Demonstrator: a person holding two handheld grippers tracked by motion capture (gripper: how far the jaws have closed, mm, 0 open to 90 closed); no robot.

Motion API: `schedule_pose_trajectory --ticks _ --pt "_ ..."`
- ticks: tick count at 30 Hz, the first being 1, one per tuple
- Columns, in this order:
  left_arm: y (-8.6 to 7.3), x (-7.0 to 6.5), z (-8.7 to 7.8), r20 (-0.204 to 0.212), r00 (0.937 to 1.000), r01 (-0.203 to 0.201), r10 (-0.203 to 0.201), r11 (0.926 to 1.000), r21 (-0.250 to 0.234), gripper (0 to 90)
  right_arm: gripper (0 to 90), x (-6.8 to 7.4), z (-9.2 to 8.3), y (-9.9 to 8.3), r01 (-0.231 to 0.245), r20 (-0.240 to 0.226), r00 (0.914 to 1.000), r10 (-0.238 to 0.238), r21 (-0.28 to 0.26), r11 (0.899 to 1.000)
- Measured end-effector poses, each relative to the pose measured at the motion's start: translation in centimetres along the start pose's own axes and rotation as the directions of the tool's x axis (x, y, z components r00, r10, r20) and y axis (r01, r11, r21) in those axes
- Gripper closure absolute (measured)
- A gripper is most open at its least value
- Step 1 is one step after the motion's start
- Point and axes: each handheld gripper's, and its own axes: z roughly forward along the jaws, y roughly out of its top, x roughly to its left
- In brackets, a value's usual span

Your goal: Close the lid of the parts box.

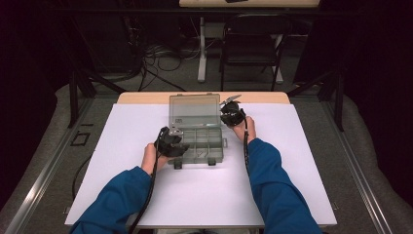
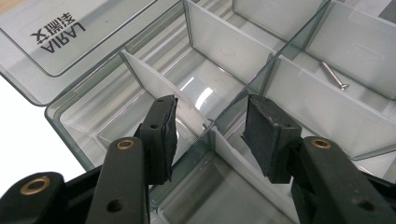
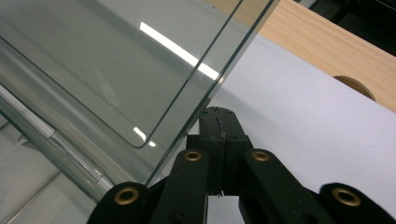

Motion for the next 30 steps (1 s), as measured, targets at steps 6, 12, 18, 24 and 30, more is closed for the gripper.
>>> schedule_pose_trajectory --ticks 6,12,18,24,30 --pt "0.0 0.0 0.0 0.001 1.0 0.001 -0.001 1.0 0.0 53.6 90.0 -0.1 -0.5 0.2 0.006 0.001 1.0 -0.005 -0.028 1.0" --pt "0.0 0.0 0.0 0.001 1.0 0.001 -0.001 1.0 0.001 53.6 90.0 -0.2 -1.1 0.3 -0.007 -0.008 0.9999 0.006 -0.067 0.998" --pt "0.0 0.0 0.0 0.001 1.0 0.001 -0.001 1.0 0.0 53.5 90.0 -0.1 -2.0 0.7 -0.001 -0.003 1.0 0.0 -0.089 0.996" --pt "0.0 0.0 0.0 0.0 1.0 0.002 -0.002 1.0 0.0 53.5 90.0 -0.1 -2.7 0.8 -0.001 -0.006 1.0 0.0 -0.118 0.993" --pt "0.0 0.0 0.0 0.0 1.0 0.002 -0.002 1.0 0.0 53.5 90.0 0.0 -3.1 0.7 0.009 -0.003 1.0 -0.009 -0.135 0.991"
